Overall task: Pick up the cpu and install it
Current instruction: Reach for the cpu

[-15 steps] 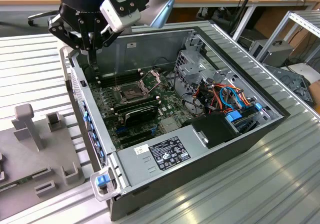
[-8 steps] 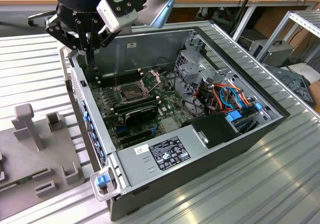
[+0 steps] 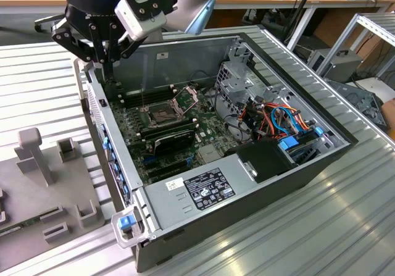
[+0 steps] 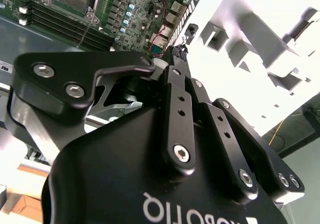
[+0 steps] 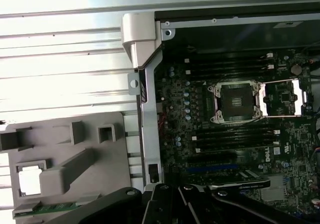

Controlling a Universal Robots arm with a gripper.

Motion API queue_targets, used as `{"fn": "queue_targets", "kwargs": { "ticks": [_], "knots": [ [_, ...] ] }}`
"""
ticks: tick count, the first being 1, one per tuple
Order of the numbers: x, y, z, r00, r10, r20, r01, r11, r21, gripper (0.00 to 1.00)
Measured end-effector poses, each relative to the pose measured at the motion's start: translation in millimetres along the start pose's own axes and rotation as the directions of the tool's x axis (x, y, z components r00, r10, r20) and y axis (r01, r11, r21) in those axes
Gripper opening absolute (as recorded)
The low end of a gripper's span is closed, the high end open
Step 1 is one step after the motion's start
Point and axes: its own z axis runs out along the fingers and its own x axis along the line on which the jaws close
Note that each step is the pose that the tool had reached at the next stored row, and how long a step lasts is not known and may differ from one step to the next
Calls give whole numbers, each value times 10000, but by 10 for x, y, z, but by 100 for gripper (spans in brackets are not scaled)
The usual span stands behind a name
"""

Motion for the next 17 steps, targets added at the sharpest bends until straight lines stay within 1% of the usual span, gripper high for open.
{"fn": "queue_targets", "kwargs": {
  "ticks": [8,17],
  "knots": [
    [55,-4,-1,10000,0,0,0,10000,0,11],
    [93,-7,-2,10000,1,0,-1,10000,0,11]
  ]
}}
